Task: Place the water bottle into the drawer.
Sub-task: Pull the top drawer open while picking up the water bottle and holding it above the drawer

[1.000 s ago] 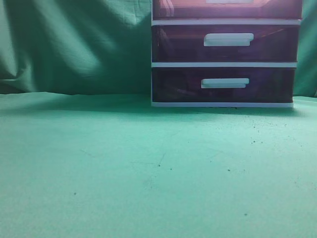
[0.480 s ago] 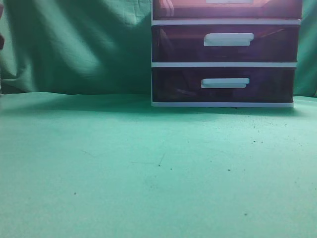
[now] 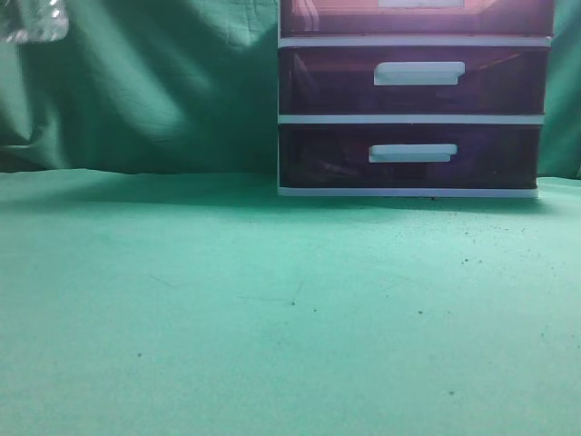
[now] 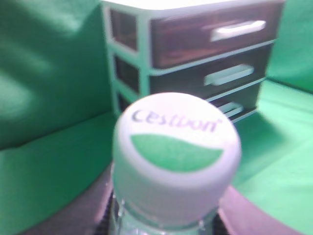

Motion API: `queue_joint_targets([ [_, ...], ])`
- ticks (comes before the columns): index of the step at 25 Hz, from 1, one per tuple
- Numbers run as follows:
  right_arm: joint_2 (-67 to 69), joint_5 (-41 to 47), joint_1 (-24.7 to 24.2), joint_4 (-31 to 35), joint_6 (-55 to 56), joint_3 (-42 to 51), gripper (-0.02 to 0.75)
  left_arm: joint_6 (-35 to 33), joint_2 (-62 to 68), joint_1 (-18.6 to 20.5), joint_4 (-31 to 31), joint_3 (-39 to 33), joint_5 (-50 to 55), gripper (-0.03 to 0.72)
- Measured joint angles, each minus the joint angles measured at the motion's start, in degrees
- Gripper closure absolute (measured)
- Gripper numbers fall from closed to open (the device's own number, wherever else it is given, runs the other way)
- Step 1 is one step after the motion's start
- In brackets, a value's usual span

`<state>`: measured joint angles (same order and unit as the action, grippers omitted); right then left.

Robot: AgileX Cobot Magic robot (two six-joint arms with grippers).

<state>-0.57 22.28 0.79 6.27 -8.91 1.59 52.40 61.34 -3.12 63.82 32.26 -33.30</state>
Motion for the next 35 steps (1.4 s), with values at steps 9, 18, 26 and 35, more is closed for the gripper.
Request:
queue_joint_targets([
  [9, 0.0, 0.0, 0.0, 0.0, 0.0, 0.0, 0.738, 2.84, -2.95, -15.95, 7.09, 4.59, -0.49, 0.414],
  [18, 0.0, -14.93, 0.0, 6.25, 0.03, 0.14, 0.691, 6.1, -6.5, -16.5, 8.17, 6.43, 0.42, 0.414],
  [26, 1.89, -34.37, 0.0, 10.45, -1.3, -4.29, 0.691, 6.45, -6.87, -16.5, 8.7, 6.43, 0.32, 0.414],
  [35, 32.02, -12.72, -0.04, 10.45, -4.3, -29.12, 0.691, 6.8, -6.87, -16.5, 12.06, 6.43, 0.77, 0.414],
])
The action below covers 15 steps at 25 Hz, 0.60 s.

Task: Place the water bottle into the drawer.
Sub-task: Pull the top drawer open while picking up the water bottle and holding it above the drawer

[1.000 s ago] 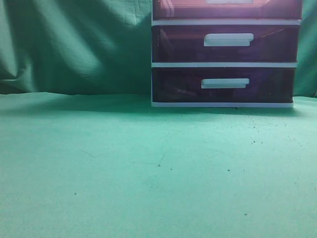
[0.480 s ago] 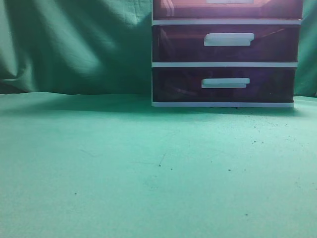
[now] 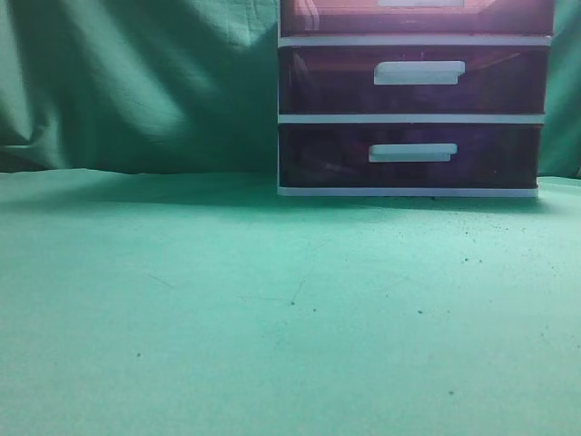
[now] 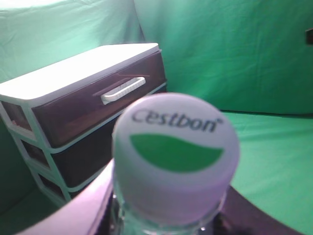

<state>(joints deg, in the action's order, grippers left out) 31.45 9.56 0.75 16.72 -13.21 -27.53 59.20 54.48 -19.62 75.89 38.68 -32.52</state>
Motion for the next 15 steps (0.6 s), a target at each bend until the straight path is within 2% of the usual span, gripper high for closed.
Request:
queue_joint_targets([
  [3, 11.11, 6.01, 0.0, 0.0, -3.91, -8.22, 0.691, 0.95, 0.0, 0.0, 0.35, 0.0, 0.59, 0.414],
  [9, 29.19, 10.96, 3.54, -0.47, -30.47, -22.19, 0.691, 0.95, 0.0, 0.0, 0.69, 0.0, 1.32, 0.414],
  [12, 35.78, 7.92, 6.85, -0.47, -45.52, -26.47, 0.691, 0.95, 0.0, 0.0, 0.72, 0.0, 1.45, 0.414],
  [15, 40.58, -1.52, 9.82, -0.47, -59.47, -27.67, 0.691, 0.95, 0.0, 0.0, 0.82, 0.0, 1.69, 0.414],
])
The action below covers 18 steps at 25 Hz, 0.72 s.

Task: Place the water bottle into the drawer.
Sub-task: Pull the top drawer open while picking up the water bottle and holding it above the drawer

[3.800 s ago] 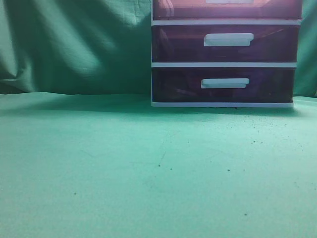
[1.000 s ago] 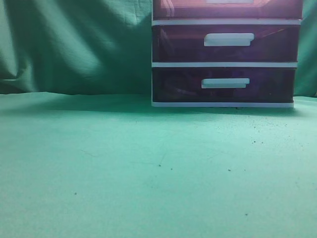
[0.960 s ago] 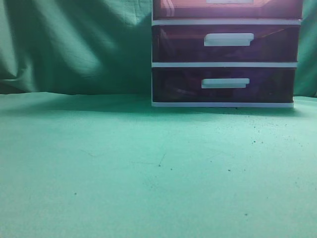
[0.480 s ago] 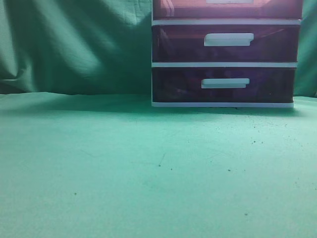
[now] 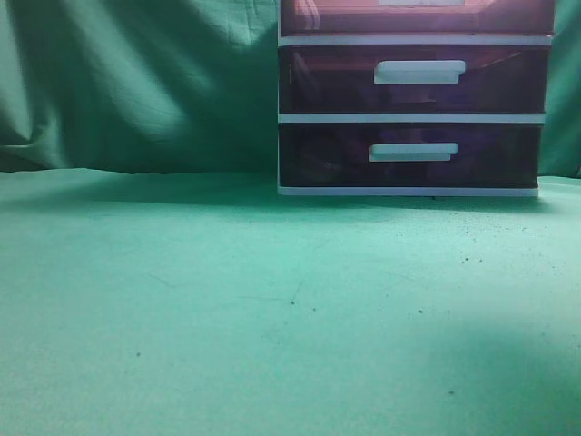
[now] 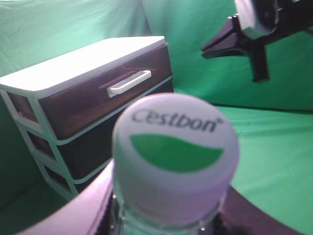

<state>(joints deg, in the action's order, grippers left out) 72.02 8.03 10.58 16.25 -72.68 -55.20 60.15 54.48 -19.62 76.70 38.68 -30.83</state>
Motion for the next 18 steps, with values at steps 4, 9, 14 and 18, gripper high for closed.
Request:
queue_joint_targets([
  [4, 5.84, -18.04, 1.96, 0.0, -8.74, -0.22, 0.615, 0.0, 0.0, 0.0, 0.03, 0.0, 0.48, 0.414],
  [9, 13.11, -28.4, 3.48, -2.44, -12.44, -1.08, 0.439, 0.0, 0.0, 0.0, 0.12, 0.0, 0.86, 0.414],
  [14, 18.83, -30.39, 4.82, -7.71, -14.2, -1.9, 0.405, 0.0, 0.0, 0.0, 0.12, 0.0, 0.98, 0.414],
  [18, 23.31, -31.48, 4.82, -8.49, -15.48, -4.85, 0.379, 1.19, 0.0, 0.0, 0.15, 0.0, 1.07, 0.414],
])
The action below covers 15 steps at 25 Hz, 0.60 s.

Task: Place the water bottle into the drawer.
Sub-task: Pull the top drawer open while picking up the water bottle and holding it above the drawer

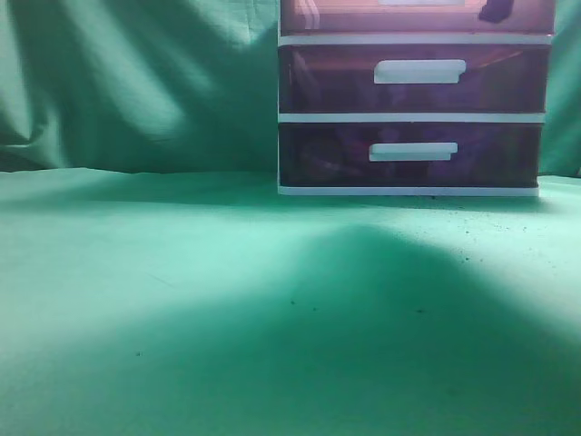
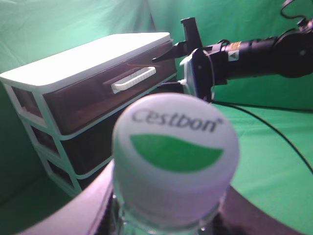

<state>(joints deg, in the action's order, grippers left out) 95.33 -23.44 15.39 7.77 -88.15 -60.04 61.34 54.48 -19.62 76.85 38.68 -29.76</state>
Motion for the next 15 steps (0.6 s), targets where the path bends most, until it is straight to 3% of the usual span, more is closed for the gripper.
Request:
queue_joint_targets([
  [5, 5.47, -1.15, 0.0, -1.61, -0.13, -5.17, 0.379, 1.37, 0.0, 0.0, 0.94, 0.0, 0.71, 0.414],
  [7, 7.46, -1.41, 0.0, -1.61, -0.24, -7.43, 0.444, 1.59, 0.0, 0.0, 1.86, 0.0, 0.99, 0.414],
  [8, 8.43, -1.41, 0.0, -1.69, -0.35, -8.28, 0.436, 1.66, 0.0, 0.0, 1.89, 0.0, 1.08, 0.414],
  [9, 9.33, -1.41, 0.0, -1.69, -0.46, -9.11, 0.493, 1.66, 0.0, 0.0, 2.0, 0.0, 1.08, 0.414],
  [14, 11.39, -3.49, 0.0, -3.09, -1.19, -10.87, 0.547, 1.72, 0.0, 0.0, 2.98, 0.0, 1.21, 0.414],
  [15, 11.48, -3.84, 0.0, -3.49, -1.33, -10.86, 0.599, 1.8, 0.0, 0.0, 3.11, 0.0, 1.25, 0.414],
])
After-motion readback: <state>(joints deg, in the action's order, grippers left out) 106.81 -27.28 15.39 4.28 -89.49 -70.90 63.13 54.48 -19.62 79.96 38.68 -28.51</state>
